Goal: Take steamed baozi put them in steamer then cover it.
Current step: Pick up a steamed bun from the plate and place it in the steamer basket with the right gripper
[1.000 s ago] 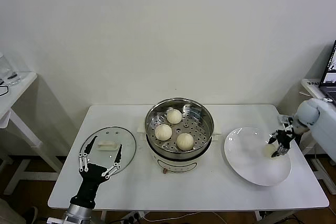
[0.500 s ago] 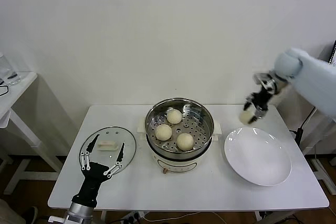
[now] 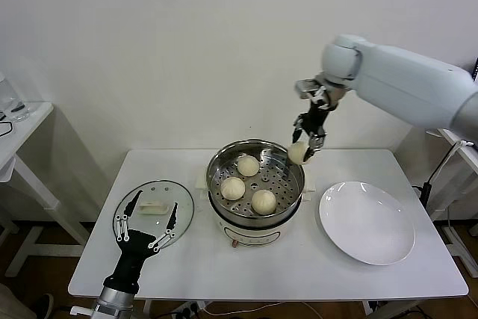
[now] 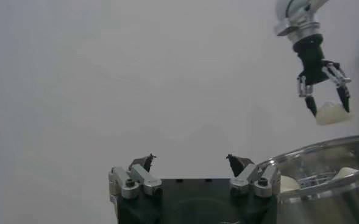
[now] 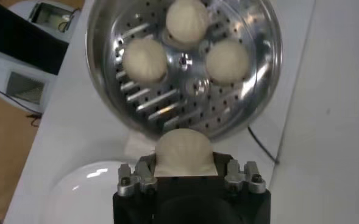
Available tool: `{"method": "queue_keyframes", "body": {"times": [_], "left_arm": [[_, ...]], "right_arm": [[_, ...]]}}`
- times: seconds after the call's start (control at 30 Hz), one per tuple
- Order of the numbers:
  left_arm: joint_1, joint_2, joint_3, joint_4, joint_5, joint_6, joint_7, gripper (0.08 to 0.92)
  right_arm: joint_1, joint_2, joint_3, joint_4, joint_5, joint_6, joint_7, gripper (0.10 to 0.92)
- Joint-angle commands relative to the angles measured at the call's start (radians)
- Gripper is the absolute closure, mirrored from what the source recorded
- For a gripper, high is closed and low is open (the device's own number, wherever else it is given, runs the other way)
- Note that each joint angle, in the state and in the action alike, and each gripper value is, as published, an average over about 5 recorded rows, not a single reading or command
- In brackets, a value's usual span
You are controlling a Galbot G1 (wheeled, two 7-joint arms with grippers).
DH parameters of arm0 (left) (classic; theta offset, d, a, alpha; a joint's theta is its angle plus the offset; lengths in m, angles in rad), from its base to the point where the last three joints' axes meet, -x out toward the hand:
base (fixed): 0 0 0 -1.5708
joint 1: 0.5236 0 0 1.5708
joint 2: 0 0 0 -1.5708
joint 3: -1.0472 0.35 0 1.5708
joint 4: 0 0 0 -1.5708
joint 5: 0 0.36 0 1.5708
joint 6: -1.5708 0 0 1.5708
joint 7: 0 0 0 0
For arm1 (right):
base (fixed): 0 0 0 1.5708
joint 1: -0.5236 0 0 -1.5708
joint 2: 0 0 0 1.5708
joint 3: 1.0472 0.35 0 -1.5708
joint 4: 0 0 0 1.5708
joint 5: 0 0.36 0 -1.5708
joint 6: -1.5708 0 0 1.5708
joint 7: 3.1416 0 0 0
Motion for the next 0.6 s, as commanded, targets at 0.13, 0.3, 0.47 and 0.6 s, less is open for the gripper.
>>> {"method": "queue_keyframes", "body": {"times": [0.13, 0.3, 0.47, 0.6], "left_arm": [[0.0, 0.001, -0.006, 0.006, -0.002, -0.004, -0.002, 0.177], [0.004, 0.0, -0.011, 0.005, -0.002, -0.007, -0.003, 0.177], [0.004, -0.002, -0.011, 0.006, -0.002, -0.008, -0.003, 0.177], [0.003, -0.003, -0.011, 0.005, -0.002, -0.007, -0.004, 0.177]], "right_arm": [[-0.043, 0.148, -0.067, -0.001, -0.036, -0.009, 0.04, 0.364], [-0.07, 0.157, -0.073, -0.017, -0.076, -0.002, 0.041, 0.364], [-0.09, 0.155, -0.077, -0.025, -0.093, 0.001, 0.051, 0.363], [-0.105, 0.157, -0.075, -0.033, -0.107, 0.004, 0.064, 0.359]]}}
